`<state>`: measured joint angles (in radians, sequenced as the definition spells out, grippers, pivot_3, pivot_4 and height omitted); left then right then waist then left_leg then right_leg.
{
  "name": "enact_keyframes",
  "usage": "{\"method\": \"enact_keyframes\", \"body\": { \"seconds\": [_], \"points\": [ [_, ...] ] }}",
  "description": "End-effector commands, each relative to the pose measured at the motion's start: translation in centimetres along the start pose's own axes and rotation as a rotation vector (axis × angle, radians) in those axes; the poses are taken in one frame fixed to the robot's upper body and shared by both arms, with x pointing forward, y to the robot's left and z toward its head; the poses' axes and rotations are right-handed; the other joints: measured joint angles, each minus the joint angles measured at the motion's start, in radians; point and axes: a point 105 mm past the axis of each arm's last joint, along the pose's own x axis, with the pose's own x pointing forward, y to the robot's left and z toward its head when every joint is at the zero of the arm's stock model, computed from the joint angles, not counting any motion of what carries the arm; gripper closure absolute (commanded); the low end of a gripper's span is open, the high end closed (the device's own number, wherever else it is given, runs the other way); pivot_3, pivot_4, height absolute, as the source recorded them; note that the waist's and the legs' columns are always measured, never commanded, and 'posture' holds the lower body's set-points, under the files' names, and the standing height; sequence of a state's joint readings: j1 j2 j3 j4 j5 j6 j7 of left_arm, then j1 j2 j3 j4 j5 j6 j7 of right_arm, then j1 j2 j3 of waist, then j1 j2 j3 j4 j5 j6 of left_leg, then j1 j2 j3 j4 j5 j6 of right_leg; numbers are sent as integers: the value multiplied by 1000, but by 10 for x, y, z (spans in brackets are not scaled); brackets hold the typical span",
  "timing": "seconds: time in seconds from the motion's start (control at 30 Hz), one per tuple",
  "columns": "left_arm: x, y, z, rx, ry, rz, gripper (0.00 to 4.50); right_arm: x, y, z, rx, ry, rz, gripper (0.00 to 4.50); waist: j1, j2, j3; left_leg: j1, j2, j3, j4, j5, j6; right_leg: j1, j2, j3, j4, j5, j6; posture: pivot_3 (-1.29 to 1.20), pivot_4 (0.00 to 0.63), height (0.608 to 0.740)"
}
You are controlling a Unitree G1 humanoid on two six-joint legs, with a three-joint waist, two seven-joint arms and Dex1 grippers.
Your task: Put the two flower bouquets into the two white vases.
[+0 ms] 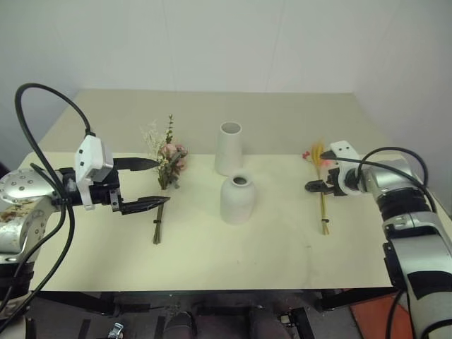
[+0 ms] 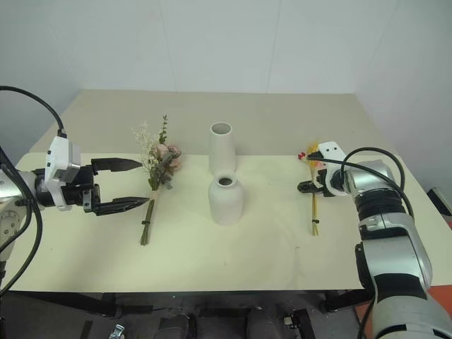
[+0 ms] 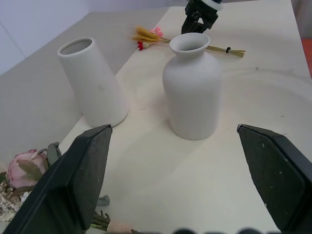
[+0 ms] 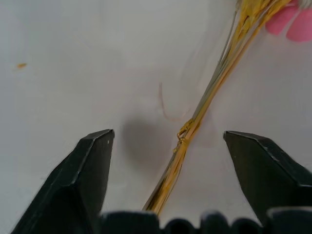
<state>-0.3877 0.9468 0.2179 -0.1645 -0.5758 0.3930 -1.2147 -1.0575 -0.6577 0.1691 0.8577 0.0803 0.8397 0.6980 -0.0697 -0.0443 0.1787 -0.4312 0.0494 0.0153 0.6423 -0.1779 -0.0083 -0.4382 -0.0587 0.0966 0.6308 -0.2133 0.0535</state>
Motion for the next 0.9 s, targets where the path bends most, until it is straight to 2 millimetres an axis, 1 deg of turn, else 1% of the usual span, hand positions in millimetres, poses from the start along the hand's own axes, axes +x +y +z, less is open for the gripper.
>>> {"method": "enact_keyframes", "body": {
  "seconds": [0.03,0.07,0.17,0.2,0.23,0.27,0.3,0.43,0.47,0.5,0.53,0.57,0.63,0.7,0.77,0.8,0.83,0.87,0.9],
  "points": [
    [-3,-1,12,40,-16,12,0,-7,-6,19,-26,-54,-27,1700,0,0,0,0,0,0,0,0,0,0,0,0,0,0,0,0,150,740],
    [-3,-1,12,39,-15,14,0,-6,-5,20,-29,-51,-26,2117,0,0,0,0,0,0,0,0,0,0,0,0,0,0,0,0,150,740],
    [-3,-3,11,34,-14,21,0,-4,-5,22,-27,-50,-32,3131,-3,0,0,0,0,0,0,0,0,0,0,0,0,0,0,0,150,740],
    [-3,-3,11,32,-15,25,0,-3,-6,23,-27,-51,-35,3559,-3,0,0,0,0,0,0,0,0,0,0,0,0,0,0,0,150,740],
    [-3,-3,11,31,-14,27,0,-3,-6,24,-25,-54,-44,3855,-2,0,0,0,0,-1,0,0,0,0,0,0,0,0,0,0,150,740],
    [-3,-3,11,30,-14,30,0,-3,-7,24,-25,-53,-51,4252,-2,0,0,0,0,-1,0,0,0,0,0,0,0,0,0,0,150,740],
    [-3,-3,11,30,-15,32,0,-2,-8,24,-25,-52,-55,4488,-2,0,0,0,0,-1,0,0,0,0,0,0,0,0,0,0,150,740],
    [-3,-3,11,28,-15,41,0,-1,-9,25,-10,-56,-69,4488,-2,0,0,0,0,-1,0,0,0,0,0,0,1,0,0,0,150,740],
    [-4,-3,11,29,-14,45,0,-1,-9,28,-12,-69,-80,4488,-2,0,0,0,0,-1,0,0,0,0,0,0,1,0,0,0,150,740],
    [-5,-3,11,30,-12,49,0,-1,-10,35,-22,-108,-101,4488,-3,0,0,0,0,-1,0,0,0,0,0,0,1,0,0,0,150,740],
    [-6,-3,11,31,-11,53,0,-4,-9,48,-46,-174,-121,4488,-4,0,0,1,0,-1,0,0,0,0,0,0,1,0,0,0,150,740],
    [-7,-3,11,32,-9,58,0,-8,-8,65,-77,-268,-147,4488,-5,0,0,1,0,-1,0,0,0,0,0,0,1,0,0,0,150,740],
    [-10,-3,12,33,-3,68,0,-24,1,106,-149,-497,-183,4488,-10,1,0,0,0,-1,0,0,0,0,1,0,1,0,0,0,150,740],
    [-12,-3,12,32,0,74,0,-47,21,145,-208,-754,-187,4488,-20,1,1,1,0,-1,0,0,0,0,1,0,2,0,0,0,150,740],
    [-14,-2,11,30,4,82,0,-69,45,175,-245,-964,-191,4488,-27,1,1,1,0,-2,0,0,0,-1,1,0,2,0,0,0,150,740],
    [-15,-2,11,30,5,88,0,-78,60,186,-254,-1057,-175,4488,-31,1,1,1,0,-2,0,0,0,0,1,0,2,0,0,0,150,740],
    [-16,-2,11,30,6,92,0,-84,75,194,-249,-1131,-120,4488,-33,1,1,1,1,-3,0,0,0,-1,1,0,2,0,0,0,150,740],
    [-16,-2,11,30,7,94,0,-90,91,200,-225,-1195,-33,4488,-34,1,1,1,1,-3,0,0,0,-1,2,0,3,0,0,0,150,740],
    [-16,-2,10,29,7,96,0,-95,102,205,-182,-1247,54,4488,-35,1,1,1,1,-3,0,0,0,0,2,0,4,0,0,0,150,740]
  ]
}}
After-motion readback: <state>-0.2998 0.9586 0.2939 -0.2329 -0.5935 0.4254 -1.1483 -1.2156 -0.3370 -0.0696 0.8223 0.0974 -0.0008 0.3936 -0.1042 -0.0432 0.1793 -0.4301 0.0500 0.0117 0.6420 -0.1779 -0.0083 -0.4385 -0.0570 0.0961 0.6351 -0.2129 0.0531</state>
